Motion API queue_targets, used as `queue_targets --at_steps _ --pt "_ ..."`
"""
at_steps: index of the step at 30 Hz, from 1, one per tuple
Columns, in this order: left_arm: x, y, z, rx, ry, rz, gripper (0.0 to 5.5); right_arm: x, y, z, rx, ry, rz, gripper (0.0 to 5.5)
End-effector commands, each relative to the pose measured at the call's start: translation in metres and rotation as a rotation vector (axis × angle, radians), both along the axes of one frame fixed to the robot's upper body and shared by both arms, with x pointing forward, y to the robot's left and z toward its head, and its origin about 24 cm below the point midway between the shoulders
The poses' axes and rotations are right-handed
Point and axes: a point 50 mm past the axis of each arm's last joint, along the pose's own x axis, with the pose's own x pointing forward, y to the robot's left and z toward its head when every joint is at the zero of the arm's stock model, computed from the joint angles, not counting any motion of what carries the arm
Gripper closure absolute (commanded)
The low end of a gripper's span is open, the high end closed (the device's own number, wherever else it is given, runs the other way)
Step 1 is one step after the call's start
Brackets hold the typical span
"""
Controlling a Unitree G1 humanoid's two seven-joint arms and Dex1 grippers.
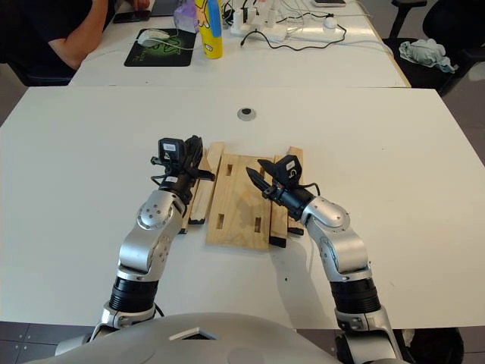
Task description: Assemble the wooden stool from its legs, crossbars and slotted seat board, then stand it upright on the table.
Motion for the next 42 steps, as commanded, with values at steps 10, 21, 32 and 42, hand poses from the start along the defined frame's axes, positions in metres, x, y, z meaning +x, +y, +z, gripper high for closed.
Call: queue_targets --at_steps 10,21,32,42 --pt "-0.002 0.001 0.023 -0.029 -0.161 -0.039 3.79 0.001 0.002 -0.006 -0.006 0.007 -0.013 3.68" --pt "0.02 0.01 0.093 -0.096 -0.335 -0.077 4.22 0.005 0.003 -0.011 0.004 0.006 -0.047 3.68" --pt "0.058 0.003 0.069 -0.214 -0.035 -0.208 5.49 0.012 0.011 -0.01 0.023 -0.025 -0.074 3.68" --pt "0.062 -0.008 0.11 -0.076 -0.257 -0.238 5.49 0.014 0.016 -0.01 0.031 -0.033 -0.074 3.68"
